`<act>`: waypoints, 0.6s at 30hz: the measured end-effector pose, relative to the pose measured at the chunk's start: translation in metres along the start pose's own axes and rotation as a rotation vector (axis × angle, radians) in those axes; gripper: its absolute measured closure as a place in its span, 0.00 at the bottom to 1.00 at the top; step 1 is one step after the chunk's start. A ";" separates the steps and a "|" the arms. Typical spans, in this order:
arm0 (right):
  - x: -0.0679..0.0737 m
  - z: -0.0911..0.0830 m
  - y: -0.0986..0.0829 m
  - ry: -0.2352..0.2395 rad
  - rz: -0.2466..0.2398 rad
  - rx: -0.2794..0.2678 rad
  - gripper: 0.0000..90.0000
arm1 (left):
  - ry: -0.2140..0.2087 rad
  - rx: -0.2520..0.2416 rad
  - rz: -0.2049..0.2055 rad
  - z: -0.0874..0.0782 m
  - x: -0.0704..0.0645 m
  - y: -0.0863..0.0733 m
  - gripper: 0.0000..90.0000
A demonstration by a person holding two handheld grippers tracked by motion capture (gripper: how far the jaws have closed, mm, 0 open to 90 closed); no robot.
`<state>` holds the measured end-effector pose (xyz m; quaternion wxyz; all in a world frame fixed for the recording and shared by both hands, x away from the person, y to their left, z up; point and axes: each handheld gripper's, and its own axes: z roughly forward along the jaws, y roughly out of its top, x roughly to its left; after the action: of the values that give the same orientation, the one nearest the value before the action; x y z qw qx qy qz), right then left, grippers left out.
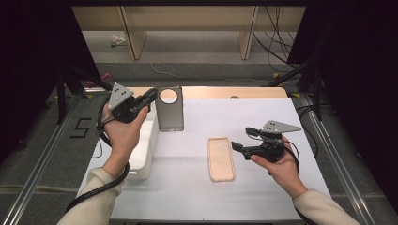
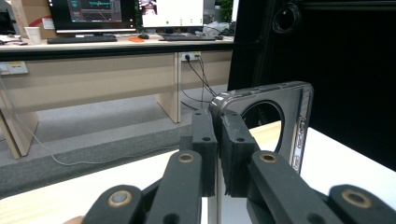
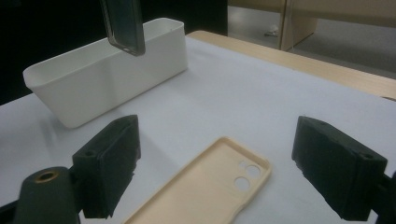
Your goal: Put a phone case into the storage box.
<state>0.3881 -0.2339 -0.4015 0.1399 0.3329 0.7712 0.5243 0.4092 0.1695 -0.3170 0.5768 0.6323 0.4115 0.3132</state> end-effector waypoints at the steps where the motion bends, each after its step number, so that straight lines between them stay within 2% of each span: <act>1: 0.000 0.000 0.000 0.000 0.000 0.001 0.18 | 0.001 -0.002 -0.002 0.000 0.001 0.001 0.94; 18: -0.001 0.000 -0.002 -0.001 0.002 0.006 0.18 | 0.016 -0.002 0.004 -0.001 0.020 0.004 0.95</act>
<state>0.3882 -0.2355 -0.4033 0.1389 0.3344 0.7724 0.5218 0.4185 0.1871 -0.3142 0.5733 0.6301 0.4147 0.3200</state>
